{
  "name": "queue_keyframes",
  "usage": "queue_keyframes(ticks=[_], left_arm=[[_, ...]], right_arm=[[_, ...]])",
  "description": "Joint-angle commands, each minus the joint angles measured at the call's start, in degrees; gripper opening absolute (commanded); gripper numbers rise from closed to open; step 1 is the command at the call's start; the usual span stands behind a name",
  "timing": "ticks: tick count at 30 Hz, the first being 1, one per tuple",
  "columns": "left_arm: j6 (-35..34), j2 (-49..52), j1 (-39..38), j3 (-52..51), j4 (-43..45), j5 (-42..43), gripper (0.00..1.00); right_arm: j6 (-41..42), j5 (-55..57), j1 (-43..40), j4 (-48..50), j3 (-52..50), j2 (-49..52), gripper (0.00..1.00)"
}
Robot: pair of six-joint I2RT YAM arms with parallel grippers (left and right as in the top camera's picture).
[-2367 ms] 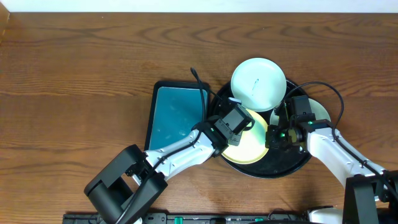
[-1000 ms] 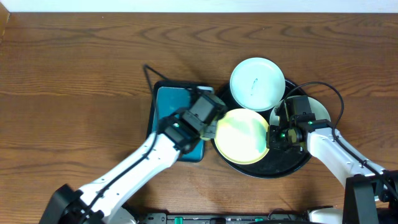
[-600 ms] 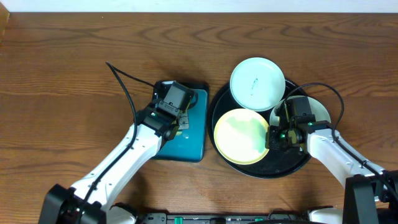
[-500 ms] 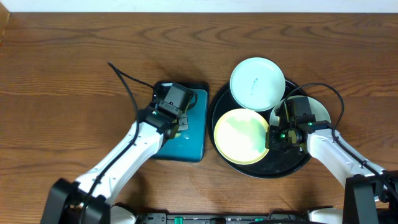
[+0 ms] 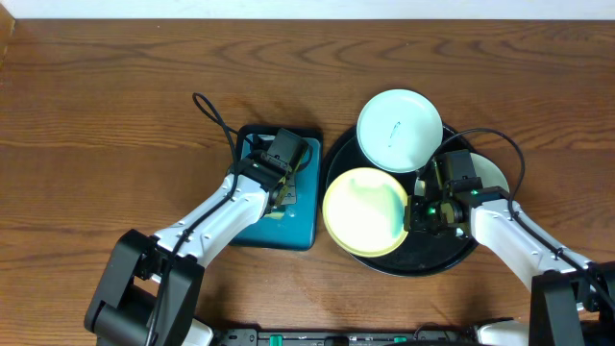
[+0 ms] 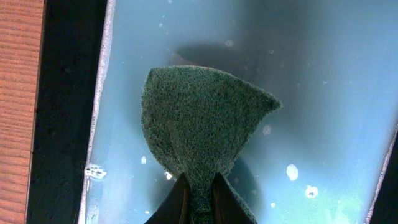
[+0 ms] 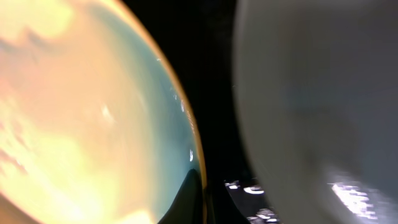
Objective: Clean dirty plates on tray and stack at the side
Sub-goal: 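Lift the yellow plate edge with the right gripper toward the left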
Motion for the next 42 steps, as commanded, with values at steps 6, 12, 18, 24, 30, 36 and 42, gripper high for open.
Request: queue_keyframes(ticks=[6,12,18,24,30,36,42], left_arm=[[0.98,0.2,0.24,-0.42,0.22,-0.04,0.08],[0.96,0.2,0.24,-0.44,0.24,-0.04,0.08],[0.98,0.2,0.24,-0.44,0.22,0.02,0.08],[1.01,0.2,0.24,-0.44,0.26,0.96,0.08],[1.01,0.2,0.24,-0.44,0.28,0.96,0.08],[1.03,0.2,0.24,-0.44,0.42,0.96,0.08],[1.03,0.2,0.24,-0.44,1.11,0.96,0.07]], right_arm=[[-1.6,-2.19,1.6,0.0,0.22,-4.76,0.01],[-1.62,5.77,1.6,-0.02,1.07,-11.13,0.01],[-1.6,16.74,1.62,-0.07,1.49,-18.73,0.01],[-1.6,23.06,1.62,-0.07,1.49,-23.41,0.01],[-1.6,27.04,1.66,0.59,1.73,-24.48,0.01],[-5.14,36.39,5.62,1.66,2.27,-24.48,0.01],[-9.88,48.94,13.73,3.91,2.86,-24.46,0.01]])
